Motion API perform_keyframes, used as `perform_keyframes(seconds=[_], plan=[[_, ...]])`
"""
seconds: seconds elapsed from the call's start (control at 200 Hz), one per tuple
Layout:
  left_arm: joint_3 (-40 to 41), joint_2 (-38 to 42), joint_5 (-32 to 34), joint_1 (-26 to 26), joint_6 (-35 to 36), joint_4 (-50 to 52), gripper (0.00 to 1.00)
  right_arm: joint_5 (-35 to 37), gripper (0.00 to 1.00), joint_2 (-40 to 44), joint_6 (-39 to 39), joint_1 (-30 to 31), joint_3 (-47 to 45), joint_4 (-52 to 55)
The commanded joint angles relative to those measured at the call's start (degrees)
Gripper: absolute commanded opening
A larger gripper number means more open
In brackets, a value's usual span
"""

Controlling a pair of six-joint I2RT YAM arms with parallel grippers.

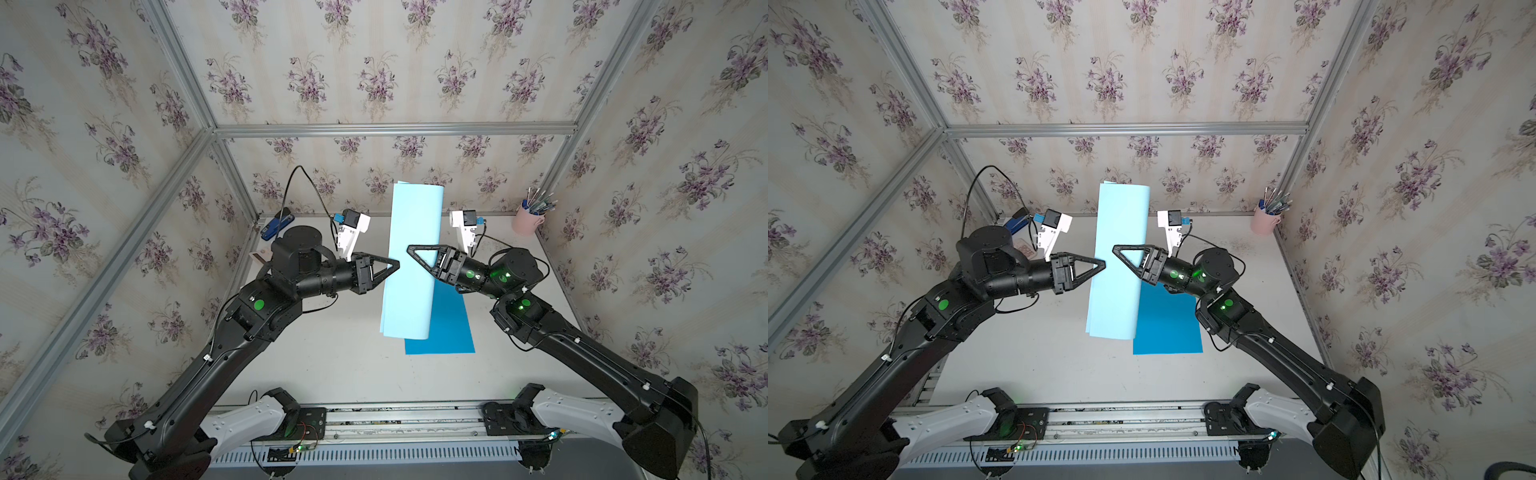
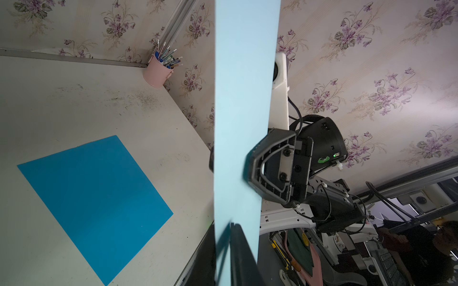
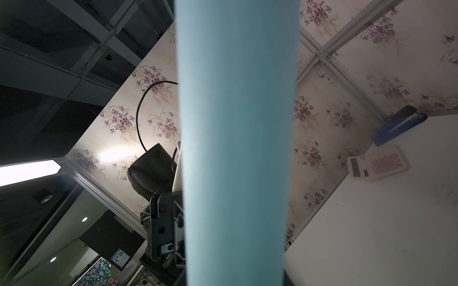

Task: Fold the rectangular paper in half along the long edge
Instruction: Fold the paper.

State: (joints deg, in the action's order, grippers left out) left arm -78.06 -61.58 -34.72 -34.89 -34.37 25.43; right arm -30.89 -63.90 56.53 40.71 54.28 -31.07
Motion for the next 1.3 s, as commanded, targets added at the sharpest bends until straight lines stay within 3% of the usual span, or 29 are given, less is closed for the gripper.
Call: perform_keyframes(seconds=[0.0,0.16,0.33,0.485,0.814,0.999,1.134,1.294], plan=[[-0.14,0.15,-0.79,-0.01,-0.06,-1.79,0.14,0.83,0.28,0.27,-0.5,0.07,-0.07,-1.43],[-0.16,0.15,-0.95,-0.04,-0.12,-1.72,0.13,1.1,0.28,0.1,-0.46,0.25,-0.13,-1.75],[-0.39,0.23,-1.23,-0.02,0.17,-1.66,0.0,1.09,0.35,-0.11,-1.85,0.29,0.81,-0.18],[-0.18,0.49,-1.81,-0.02,0.05,-1.44,0.0,2.59,0.49,0.48,-7.04,0.2,4.56,6.45],[1.31,1.86,-2.67,-0.02,-0.76,-1.89,0.0,6.91,0.58,0.1,-13.51,-0.76,10.13,12.14],[1.42,2.17,-2.81,0.0,-0.72,-1.7,0.0,7.88,0.55,-0.26,-13.64,-0.92,9.72,10.74],[1.47,2.08,-2.83,-0.04,-0.7,-1.7,0.0,7.97,0.44,0.15,-12.93,-0.98,8.62,9.13],[1.62,1.86,-3.03,0.0,-0.98,-2.01,0.1,7.35,0.36,0.57,-11.52,-1.05,7.36,6.82]])
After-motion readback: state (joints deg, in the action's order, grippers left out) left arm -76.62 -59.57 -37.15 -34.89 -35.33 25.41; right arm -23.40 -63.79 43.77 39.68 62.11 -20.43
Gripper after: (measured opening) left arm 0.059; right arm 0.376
